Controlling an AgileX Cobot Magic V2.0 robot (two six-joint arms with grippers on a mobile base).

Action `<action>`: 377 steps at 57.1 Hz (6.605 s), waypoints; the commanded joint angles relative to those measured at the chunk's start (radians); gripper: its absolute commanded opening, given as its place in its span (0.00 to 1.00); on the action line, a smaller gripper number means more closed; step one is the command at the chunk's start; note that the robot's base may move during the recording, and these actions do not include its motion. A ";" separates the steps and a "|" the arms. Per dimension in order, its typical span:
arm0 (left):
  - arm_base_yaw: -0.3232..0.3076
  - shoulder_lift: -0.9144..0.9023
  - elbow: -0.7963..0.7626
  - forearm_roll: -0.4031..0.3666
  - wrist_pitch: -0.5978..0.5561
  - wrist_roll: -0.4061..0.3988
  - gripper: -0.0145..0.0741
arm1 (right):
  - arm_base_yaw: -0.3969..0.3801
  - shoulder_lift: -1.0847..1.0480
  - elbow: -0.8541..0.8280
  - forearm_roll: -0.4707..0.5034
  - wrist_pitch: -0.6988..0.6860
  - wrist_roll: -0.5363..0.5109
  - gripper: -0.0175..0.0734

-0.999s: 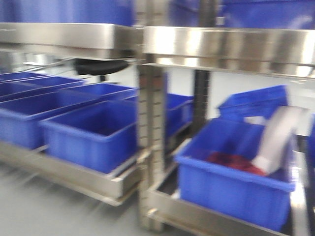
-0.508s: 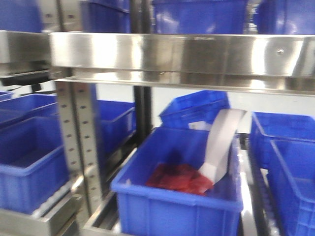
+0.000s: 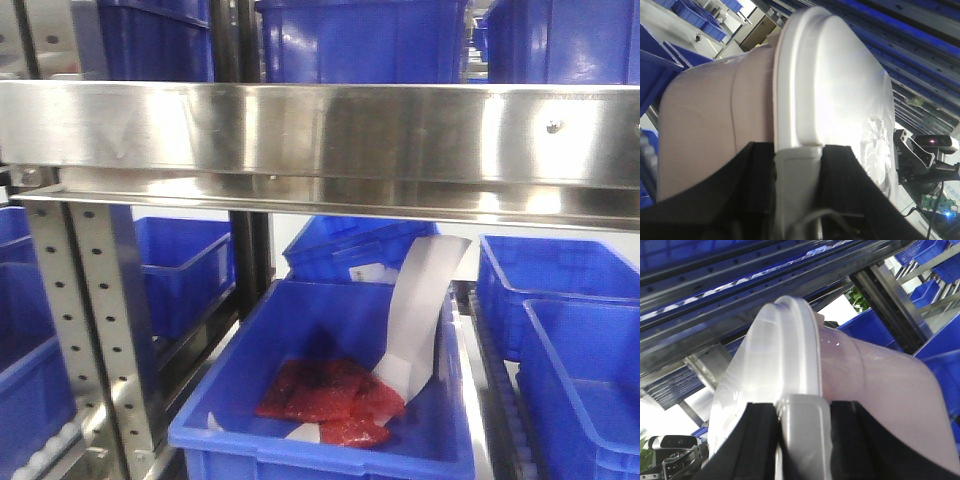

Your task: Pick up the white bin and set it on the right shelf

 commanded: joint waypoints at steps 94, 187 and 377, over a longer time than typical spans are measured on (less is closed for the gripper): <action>-0.041 -0.060 -0.039 -0.064 0.226 0.036 0.02 | 0.026 -0.041 -0.035 0.145 0.095 -0.010 0.27; -0.142 0.077 -0.039 0.326 -0.056 0.030 0.32 | 0.026 0.249 -0.034 -0.050 0.225 -0.019 0.49; -0.335 -1.270 1.221 1.599 -0.996 -0.706 0.03 | -0.010 -1.276 1.038 -0.966 -0.674 0.280 0.28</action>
